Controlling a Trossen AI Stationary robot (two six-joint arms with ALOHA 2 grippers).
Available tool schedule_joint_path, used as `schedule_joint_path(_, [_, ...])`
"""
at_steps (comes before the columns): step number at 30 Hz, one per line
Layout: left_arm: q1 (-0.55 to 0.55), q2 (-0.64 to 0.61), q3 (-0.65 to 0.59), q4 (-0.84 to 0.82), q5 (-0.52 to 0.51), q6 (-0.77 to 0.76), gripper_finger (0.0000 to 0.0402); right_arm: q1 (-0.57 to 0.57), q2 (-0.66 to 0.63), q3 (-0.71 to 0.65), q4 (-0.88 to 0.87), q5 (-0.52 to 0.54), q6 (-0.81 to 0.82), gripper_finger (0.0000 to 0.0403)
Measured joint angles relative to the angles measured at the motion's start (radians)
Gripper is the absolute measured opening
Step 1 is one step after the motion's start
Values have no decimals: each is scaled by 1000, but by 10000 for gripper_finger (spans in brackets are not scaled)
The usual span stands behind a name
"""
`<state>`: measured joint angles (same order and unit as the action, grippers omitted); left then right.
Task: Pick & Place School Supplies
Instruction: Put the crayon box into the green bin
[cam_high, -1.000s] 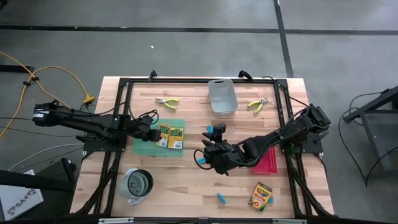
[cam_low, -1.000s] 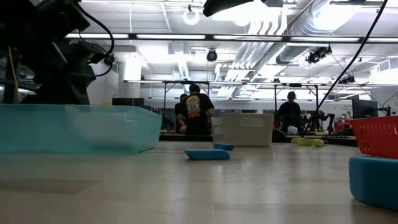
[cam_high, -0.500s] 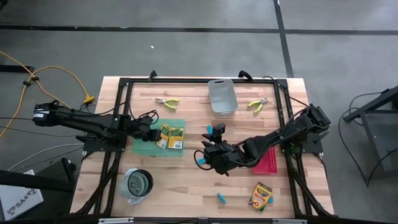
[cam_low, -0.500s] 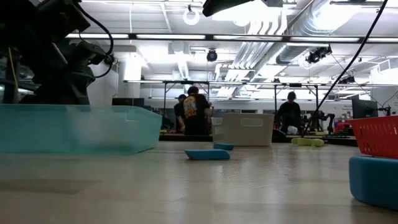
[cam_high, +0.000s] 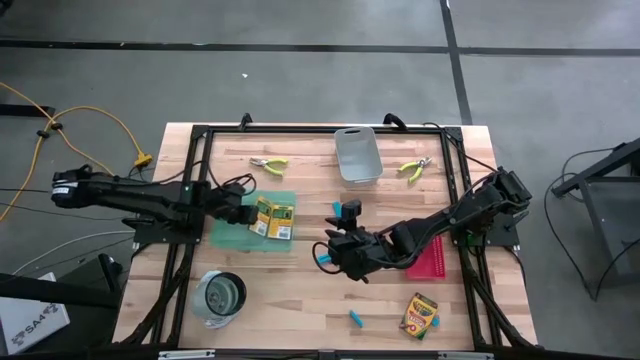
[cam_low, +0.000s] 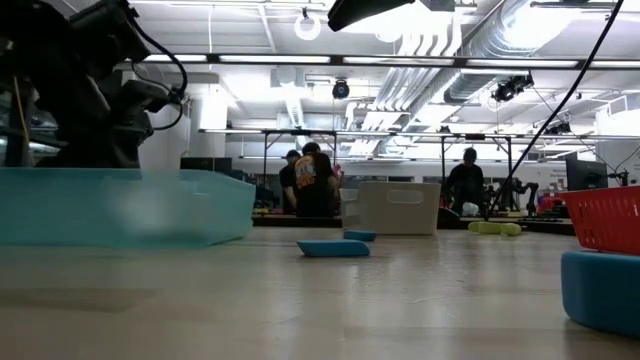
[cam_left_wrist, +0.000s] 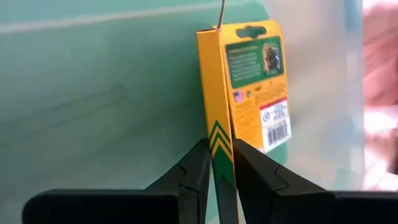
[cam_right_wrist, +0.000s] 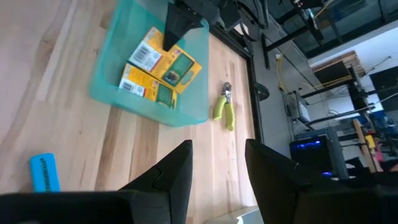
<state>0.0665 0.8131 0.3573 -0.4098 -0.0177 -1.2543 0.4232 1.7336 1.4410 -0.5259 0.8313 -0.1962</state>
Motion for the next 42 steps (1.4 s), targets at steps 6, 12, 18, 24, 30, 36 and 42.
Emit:
schedule_joint_path(6, [20,0,0,-21,1,54,66,0,0,0,-23,-1,20,140])
schedule_joint_path(12, [20,0,0,4,42,110,66,-2,0,0,-24,-1,20,140])
schedule_joint_path(18, [20,0,0,4,61,123,66,-5,0,0,-24,-1,20,140])
schedule_joint_path(24, [20,0,0,5,61,164,66,-5,0,0,-24,-4,20,140])
schedule_joint_path(30, [20,0,0,7,62,198,76,-5,0,0,-24,-4,20,140])
schedule_joint_path(36, [20,0,0,7,60,203,132,-5,0,0,-24,-4,20,140])
schedule_joint_path(42, [20,0,0,7,53,203,162,-5,0,0,-24,-4,20,140])
